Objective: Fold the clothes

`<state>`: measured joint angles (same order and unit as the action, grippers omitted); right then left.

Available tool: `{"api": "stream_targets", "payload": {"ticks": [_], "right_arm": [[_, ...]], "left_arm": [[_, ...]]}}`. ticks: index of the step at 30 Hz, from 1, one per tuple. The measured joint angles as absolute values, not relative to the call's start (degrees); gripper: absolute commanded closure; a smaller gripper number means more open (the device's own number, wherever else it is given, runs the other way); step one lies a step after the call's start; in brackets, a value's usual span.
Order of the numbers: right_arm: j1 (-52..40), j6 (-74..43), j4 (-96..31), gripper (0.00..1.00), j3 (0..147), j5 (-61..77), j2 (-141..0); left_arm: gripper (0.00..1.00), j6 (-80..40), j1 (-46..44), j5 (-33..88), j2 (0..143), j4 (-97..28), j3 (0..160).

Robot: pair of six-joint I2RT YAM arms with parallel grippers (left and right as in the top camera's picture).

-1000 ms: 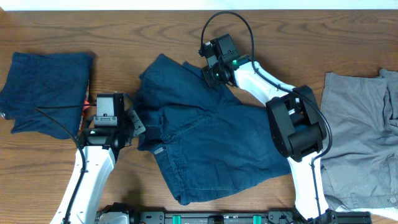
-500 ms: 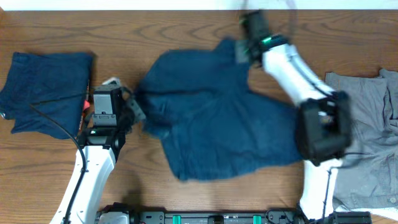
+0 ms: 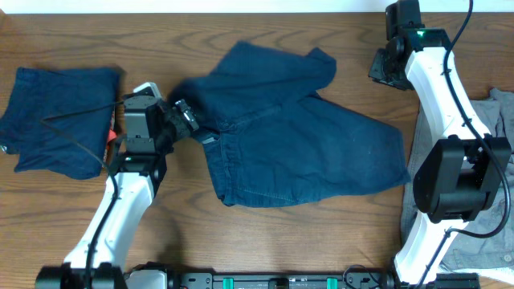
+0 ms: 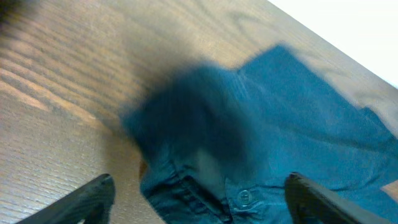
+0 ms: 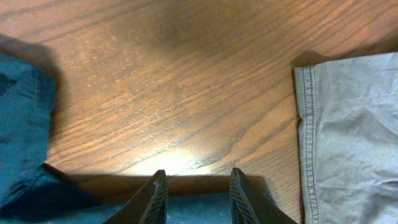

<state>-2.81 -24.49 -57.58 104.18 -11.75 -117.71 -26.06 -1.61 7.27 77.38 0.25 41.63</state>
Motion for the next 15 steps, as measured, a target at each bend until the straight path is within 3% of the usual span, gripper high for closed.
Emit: {"api": "stream_targets", "payload": {"ticks": [4, 9, 15], "right_arm": [[-2.92, -19.05, -54.43, 0.54, 104.16, -5.37, -117.71], [-3.36, -11.25, -51.92, 0.52, 104.16, 3.57, -117.71], [-4.47, -8.12, -49.84, 0.51, 104.14, 7.07, -117.73]], "left_arm": [[0.04, -25.67, -1.58, 7.31, 79.83, 0.47, 41.63], [0.04, -25.71, -1.58, 14.98, 79.66, -2.28, 41.65], [0.04, -25.89, -5.52, 23.77, 79.85, -16.12, 41.6]]}}
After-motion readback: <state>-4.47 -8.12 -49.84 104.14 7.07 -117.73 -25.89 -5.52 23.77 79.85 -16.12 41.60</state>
